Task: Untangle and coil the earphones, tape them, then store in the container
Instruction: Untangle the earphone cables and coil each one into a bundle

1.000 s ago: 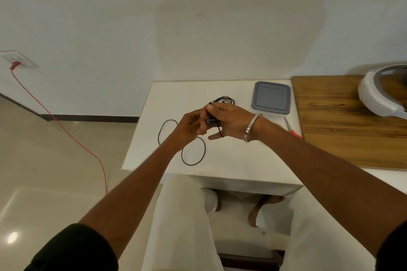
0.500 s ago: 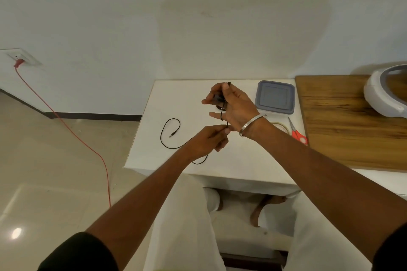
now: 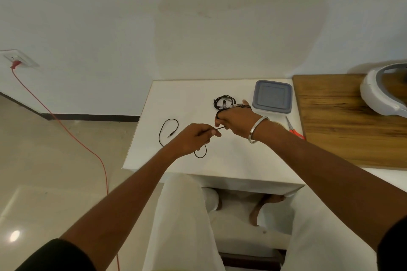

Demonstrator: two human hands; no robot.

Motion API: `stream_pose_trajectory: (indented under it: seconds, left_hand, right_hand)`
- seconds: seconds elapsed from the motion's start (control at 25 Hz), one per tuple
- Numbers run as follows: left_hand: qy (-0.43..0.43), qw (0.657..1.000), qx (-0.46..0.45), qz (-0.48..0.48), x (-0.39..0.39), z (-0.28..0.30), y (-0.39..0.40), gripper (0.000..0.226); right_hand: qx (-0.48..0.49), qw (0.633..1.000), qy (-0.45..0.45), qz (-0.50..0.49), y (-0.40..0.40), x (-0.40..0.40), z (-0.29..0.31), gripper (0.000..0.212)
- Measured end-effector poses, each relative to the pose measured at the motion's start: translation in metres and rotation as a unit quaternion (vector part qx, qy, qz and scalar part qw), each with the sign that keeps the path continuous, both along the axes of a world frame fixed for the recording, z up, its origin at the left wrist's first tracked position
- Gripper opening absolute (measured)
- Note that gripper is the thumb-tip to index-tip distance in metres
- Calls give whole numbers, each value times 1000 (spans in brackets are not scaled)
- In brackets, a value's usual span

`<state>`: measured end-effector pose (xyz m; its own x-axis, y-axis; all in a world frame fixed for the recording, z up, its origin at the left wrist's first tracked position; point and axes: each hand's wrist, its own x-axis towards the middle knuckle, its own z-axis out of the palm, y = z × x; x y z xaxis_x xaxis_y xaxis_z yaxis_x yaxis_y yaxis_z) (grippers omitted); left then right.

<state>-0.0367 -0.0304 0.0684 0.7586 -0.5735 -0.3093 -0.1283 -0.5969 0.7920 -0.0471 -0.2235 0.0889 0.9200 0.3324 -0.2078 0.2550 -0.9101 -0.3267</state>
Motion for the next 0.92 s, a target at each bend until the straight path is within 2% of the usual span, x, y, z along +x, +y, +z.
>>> stream_pose_trajectory:
  seconds: [0.12,0.24,0.4,0.6,0.72,0.84,0.92]
  left_hand:
    - [-43,999,20,-6,6,11,7,22]
    - [-80,996,23,-8,15,18,12,20]
    - [-115,992,29,-31,21,22,13,18]
    - [-171,985,14,-23,24,24,8,14]
    - [-178,983,-33,-9,23,22,6,13]
    - [-181,981,-64,15,21,18,3,17]
    - [-156,984,-79,30,22,9,3,21]
  right_hand:
    - [-57,998,26,17,-6,-5,-1,26]
    - [-39,998,41,15,-8,-10,-3,36]
    - [-60,996,37,52,-4,-15,-7,31]
    - [41,994,83,53,1,-14,-7,33]
    - [152,980,128,30,7,-13,-1,36]
    - [314,929,196,-2,13,-16,9,37]
    - [407,890,207,-17,19,-18,15,38]
